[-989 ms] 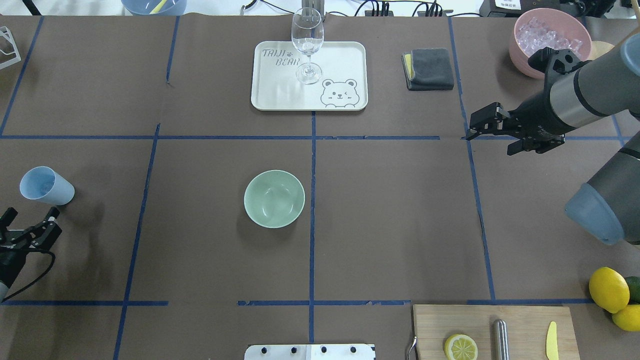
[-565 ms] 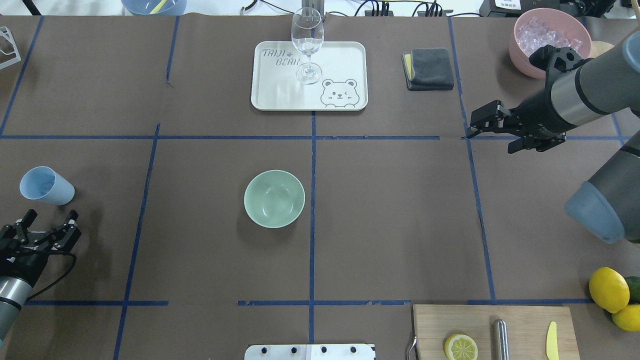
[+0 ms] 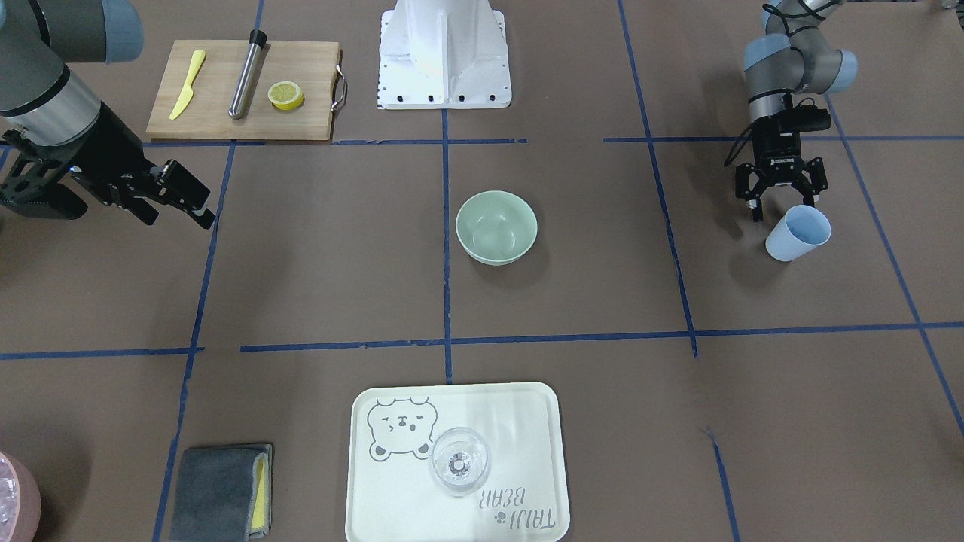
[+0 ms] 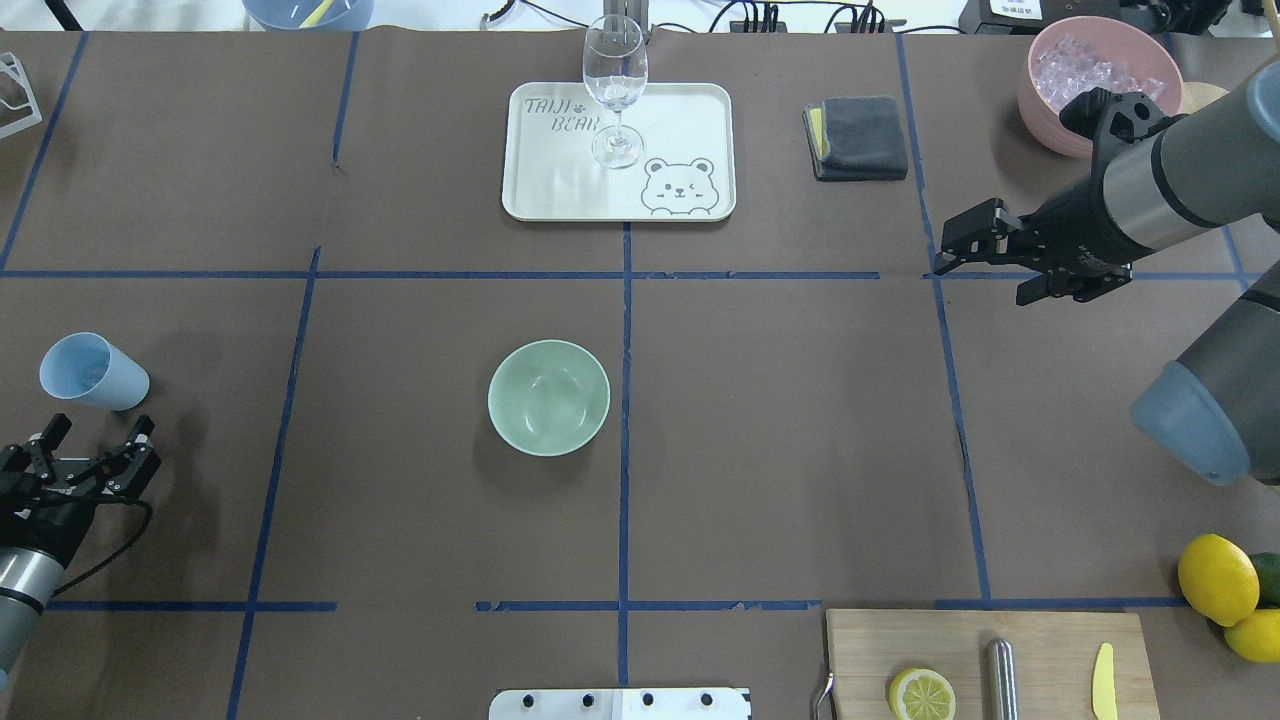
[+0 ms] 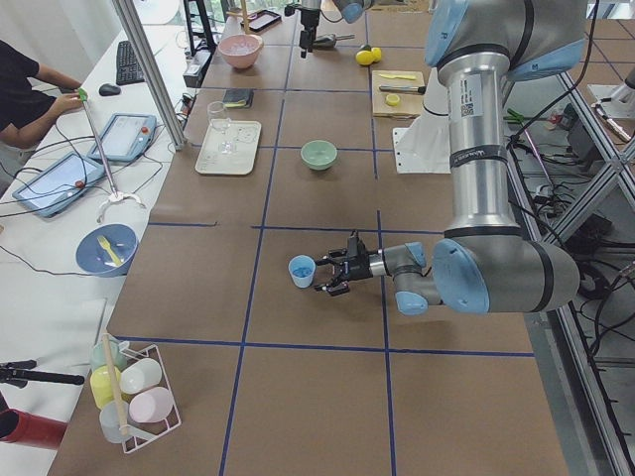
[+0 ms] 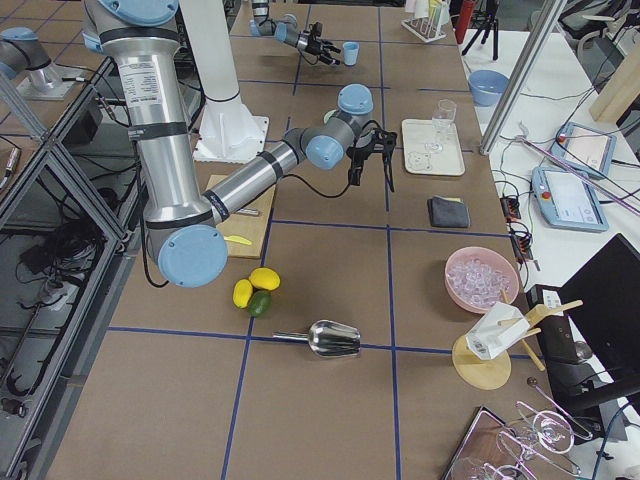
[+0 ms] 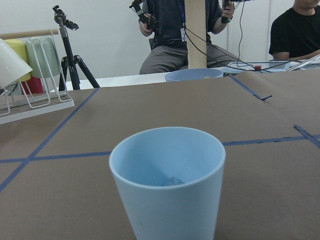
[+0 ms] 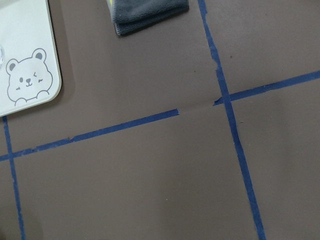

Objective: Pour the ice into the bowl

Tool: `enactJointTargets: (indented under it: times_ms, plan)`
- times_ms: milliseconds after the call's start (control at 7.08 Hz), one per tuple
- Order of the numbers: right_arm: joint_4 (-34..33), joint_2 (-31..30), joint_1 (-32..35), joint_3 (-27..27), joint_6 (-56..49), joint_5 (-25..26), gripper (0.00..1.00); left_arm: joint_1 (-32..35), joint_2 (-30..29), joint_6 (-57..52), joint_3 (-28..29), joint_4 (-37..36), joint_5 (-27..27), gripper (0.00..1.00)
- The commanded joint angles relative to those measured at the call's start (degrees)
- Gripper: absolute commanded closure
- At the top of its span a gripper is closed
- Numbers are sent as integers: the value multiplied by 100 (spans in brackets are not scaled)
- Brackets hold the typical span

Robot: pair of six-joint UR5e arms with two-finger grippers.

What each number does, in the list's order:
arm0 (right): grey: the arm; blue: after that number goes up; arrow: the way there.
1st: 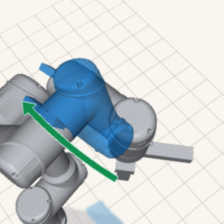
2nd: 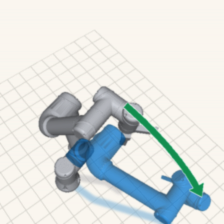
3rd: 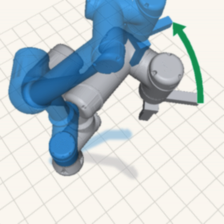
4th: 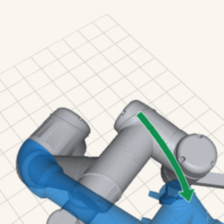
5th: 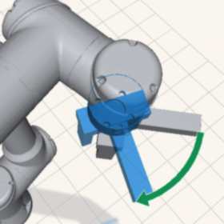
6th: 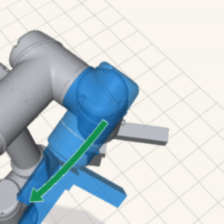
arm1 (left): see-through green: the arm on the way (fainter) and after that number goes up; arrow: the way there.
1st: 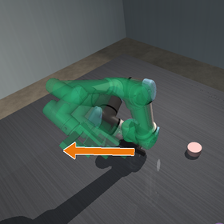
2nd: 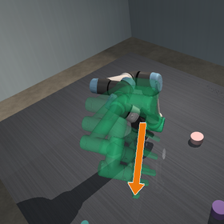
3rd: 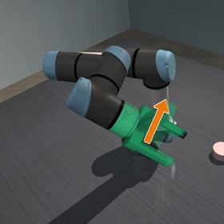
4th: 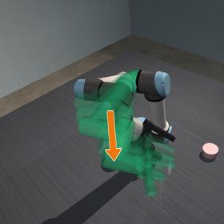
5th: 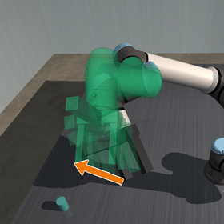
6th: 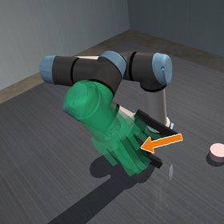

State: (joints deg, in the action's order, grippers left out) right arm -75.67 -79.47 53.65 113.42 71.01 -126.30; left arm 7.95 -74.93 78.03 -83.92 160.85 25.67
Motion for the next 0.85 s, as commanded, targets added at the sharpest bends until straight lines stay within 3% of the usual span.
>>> enactJointTargets:
  times_ms: [0,707]
  plan:
    - [-9,2,-3,-13,0,0,0,119,-91,-77,51,8,43,0]
    - [-18,10,23,5,0,-9,0,444,-354,-77,235,175,314,0]
